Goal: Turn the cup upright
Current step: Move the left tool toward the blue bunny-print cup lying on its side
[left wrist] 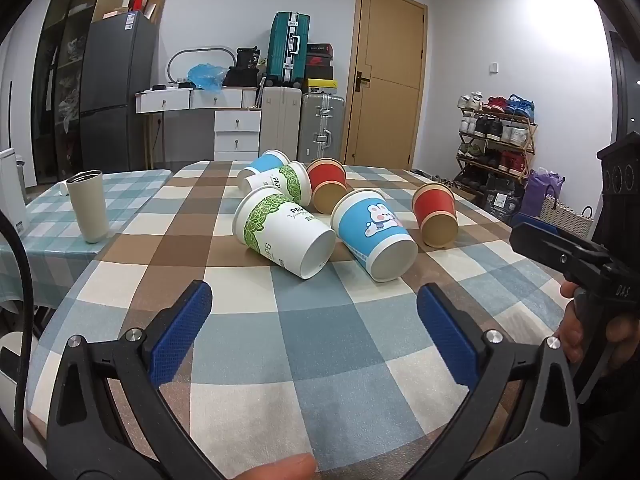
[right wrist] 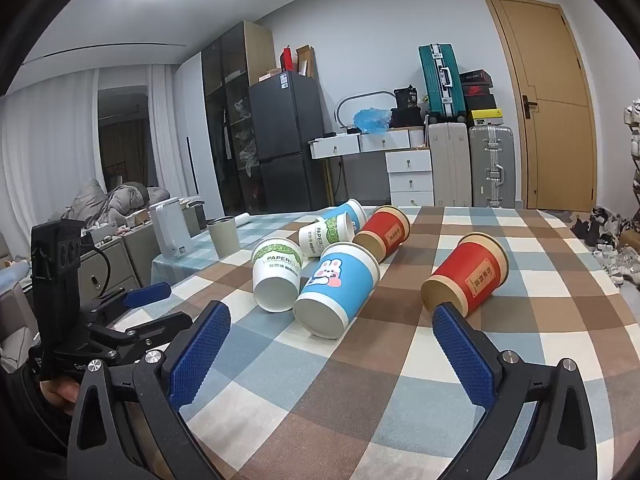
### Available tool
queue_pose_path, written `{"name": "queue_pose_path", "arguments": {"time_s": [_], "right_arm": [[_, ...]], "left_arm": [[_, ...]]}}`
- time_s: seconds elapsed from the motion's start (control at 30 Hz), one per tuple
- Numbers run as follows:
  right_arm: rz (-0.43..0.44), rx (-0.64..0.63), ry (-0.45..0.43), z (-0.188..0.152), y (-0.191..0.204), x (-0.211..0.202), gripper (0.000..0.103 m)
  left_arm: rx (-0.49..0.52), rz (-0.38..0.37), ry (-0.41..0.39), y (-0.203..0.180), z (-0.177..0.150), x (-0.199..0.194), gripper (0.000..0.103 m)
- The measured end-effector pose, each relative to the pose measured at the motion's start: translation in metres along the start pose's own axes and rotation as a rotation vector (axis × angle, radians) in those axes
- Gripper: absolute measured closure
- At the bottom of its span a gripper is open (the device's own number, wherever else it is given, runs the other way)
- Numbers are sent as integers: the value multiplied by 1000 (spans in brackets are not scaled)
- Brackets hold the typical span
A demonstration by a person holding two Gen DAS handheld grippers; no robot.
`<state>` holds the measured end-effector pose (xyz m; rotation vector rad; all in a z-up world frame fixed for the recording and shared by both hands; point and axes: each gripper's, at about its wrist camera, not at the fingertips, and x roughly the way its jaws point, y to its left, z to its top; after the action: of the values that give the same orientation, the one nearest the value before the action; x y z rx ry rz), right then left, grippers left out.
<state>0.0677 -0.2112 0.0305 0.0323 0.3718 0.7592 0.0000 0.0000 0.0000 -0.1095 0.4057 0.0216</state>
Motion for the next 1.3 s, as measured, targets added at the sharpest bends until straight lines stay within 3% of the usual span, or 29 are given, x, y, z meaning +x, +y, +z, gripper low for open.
{"name": "queue_pose_path", "arguments": {"time_s": [0.87,1.3], "right_arm": [[-17,3,48,2,-3,3,0],[-69,-14,34,5,-4,0,0]], "left_arm": [[-23,16,13,-2,6,4,1],[-28,21,15,-4,11,8,1]]}}
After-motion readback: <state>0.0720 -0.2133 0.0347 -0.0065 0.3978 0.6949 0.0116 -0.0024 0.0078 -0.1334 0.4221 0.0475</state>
